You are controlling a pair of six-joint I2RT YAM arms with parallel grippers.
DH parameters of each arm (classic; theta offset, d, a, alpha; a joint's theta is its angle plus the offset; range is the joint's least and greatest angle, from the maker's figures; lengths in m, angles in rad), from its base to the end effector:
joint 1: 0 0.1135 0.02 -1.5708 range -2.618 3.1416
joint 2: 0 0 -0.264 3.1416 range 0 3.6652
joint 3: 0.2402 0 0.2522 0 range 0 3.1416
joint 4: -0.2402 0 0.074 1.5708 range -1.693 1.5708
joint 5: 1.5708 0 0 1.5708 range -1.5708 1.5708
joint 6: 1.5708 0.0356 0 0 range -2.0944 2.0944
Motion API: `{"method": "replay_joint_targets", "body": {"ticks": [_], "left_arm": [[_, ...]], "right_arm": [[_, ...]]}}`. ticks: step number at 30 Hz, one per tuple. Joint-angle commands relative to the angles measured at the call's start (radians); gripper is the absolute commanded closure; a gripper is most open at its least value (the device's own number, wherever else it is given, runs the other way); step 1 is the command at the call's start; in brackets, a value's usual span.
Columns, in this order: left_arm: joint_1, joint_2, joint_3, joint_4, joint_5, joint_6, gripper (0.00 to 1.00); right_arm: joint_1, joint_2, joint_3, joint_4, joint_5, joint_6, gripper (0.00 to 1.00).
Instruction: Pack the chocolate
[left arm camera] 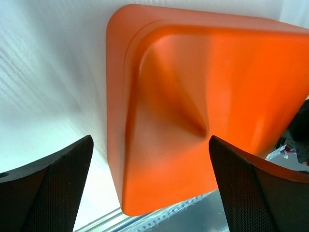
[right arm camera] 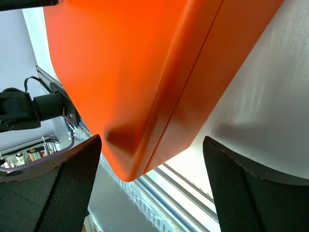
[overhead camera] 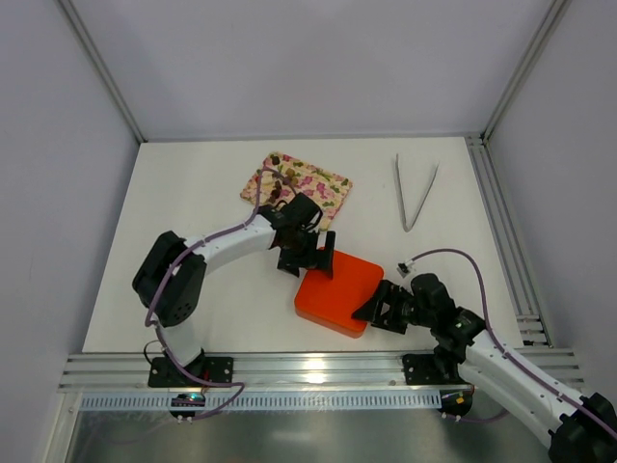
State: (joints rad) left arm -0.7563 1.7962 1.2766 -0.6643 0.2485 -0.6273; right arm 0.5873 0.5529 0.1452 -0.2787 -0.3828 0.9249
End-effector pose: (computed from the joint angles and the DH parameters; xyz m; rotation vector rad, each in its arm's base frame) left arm 0.2576 -0.2550 0.2008 0.2605 2.9204 -0.6482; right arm 0.0982 0.0813 0.1423 0.1937 2.4999 1.1631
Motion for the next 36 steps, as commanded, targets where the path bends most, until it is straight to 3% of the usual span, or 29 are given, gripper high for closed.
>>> {"method": "replay_joint_targets", "body": {"ticks": [1, 14, 26, 32, 36], "left_arm": [[0.008, -0.086, -0.036, 0.066, 0.032, 0.021, 0.0], [-0.009, -0.15, -0.275, 0.287, 0.137, -0.072, 0.0], [-0.078, -0.11, -0.322, 0.344, 0.077, -0.172, 0.06], [-0.097, -0.101, -0.338, 0.347, 0.057, -0.199, 0.08], [-0.101, -0.097, -0.347, 0.354, 0.055, -0.204, 0.09]], "right_arm": [[0.009, -0.013, -0.009, 0.007, 0.024, 0.023, 0.16], [0.052, 0.065, -0.036, 0.108, 0.056, 0.057, 0.31], [0.091, 0.246, 0.001, 0.213, 0.114, 0.049, 0.5], [0.109, 0.329, 0.01, 0.274, 0.12, 0.042, 0.64], [0.131, 0.335, 0.007, 0.273, 0.139, 0.048, 0.65]]}}
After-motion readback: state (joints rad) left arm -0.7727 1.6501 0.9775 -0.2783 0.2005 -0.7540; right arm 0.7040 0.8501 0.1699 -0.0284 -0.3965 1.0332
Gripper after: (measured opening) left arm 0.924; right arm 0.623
